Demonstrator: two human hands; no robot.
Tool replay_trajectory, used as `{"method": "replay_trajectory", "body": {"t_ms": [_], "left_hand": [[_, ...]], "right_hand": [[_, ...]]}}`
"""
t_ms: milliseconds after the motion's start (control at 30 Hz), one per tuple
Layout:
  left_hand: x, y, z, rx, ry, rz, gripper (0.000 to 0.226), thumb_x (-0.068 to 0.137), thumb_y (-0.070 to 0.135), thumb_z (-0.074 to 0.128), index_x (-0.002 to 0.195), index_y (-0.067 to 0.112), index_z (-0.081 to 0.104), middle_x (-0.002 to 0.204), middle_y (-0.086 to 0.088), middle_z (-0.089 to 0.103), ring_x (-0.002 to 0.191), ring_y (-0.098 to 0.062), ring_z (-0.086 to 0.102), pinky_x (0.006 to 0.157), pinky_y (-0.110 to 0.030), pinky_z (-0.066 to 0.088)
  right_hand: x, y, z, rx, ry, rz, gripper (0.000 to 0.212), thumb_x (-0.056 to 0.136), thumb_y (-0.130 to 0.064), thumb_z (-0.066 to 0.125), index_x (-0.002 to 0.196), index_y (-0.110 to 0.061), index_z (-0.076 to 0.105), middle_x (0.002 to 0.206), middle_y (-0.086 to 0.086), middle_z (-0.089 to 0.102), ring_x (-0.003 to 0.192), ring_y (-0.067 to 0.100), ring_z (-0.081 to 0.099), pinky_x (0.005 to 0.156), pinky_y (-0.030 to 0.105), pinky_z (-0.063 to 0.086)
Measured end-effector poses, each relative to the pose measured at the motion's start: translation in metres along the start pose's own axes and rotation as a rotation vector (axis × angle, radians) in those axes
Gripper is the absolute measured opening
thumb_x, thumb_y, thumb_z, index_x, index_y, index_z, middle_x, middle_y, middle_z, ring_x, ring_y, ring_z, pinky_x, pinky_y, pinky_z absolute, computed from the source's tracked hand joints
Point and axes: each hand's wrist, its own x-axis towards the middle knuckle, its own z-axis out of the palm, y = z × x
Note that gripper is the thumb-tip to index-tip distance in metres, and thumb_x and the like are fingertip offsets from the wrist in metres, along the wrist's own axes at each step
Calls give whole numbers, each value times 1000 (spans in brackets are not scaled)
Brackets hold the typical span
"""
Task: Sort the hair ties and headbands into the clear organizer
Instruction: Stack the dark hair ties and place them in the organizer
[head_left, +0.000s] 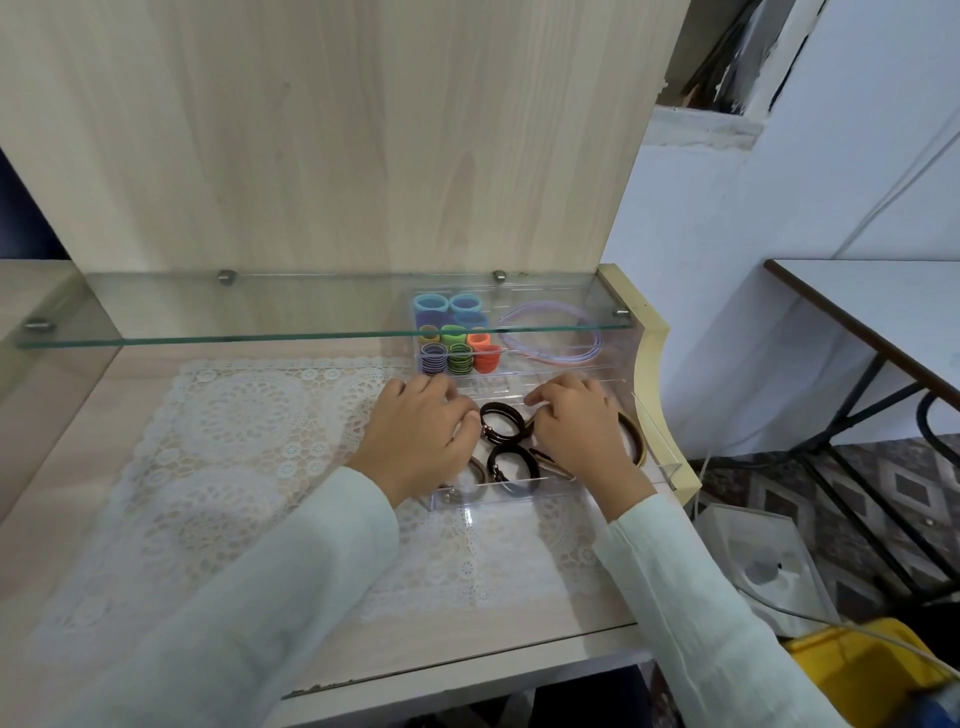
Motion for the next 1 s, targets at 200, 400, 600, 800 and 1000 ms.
{"method": "replay_trajectory", "body": {"t_ms": [200, 400, 600, 800, 1000], "left_hand": [[8, 0, 9, 103, 28, -2, 68, 90, 44, 9, 94, 23, 73, 100, 6, 57, 91, -17, 48, 77, -34, 28], [10, 4, 14, 103, 32, -20, 69, 92, 48, 9, 90, 20, 72, 98, 2, 53, 91, -20, 46, 76, -35, 27], [12, 9, 14, 86, 2, -52, 75, 88, 49, 2, 94, 18, 70, 101, 0, 50, 94, -21, 43, 78, -36, 26], [12, 10, 15, 78, 12, -56, 73, 88, 47, 5, 92, 16, 72, 99, -2, 52, 92, -22, 44, 76, -37, 26], [10, 14, 10, 70, -23, -75, 81, 84, 49, -4, 98, 19, 69, 105, -1, 49, 95, -20, 39, 80, -37, 27]], "right_hand": [[-3, -4, 0, -104, -44, -12, 35, 91, -20, 42, 112, -29, 69, 129, -7, 52, 123, 23, 35, 100, 40, 27], [-5, -5, 1, -139, -31, -38, 35, 91, -21, 42, 113, -29, 69, 128, -7, 52, 123, 23, 36, 99, 40, 28], [-5, -5, 1, -136, -27, -47, 35, 92, -20, 42, 113, -29, 69, 127, -7, 52, 121, 23, 36, 98, 40, 28], [-7, -6, 1, -176, -14, -54, 35, 92, -22, 41, 114, -30, 68, 126, -8, 52, 120, 22, 37, 97, 39, 29], [-7, -6, 0, -174, -15, -57, 34, 93, -23, 41, 113, -30, 68, 125, -8, 52, 120, 22, 37, 96, 41, 30]]}}
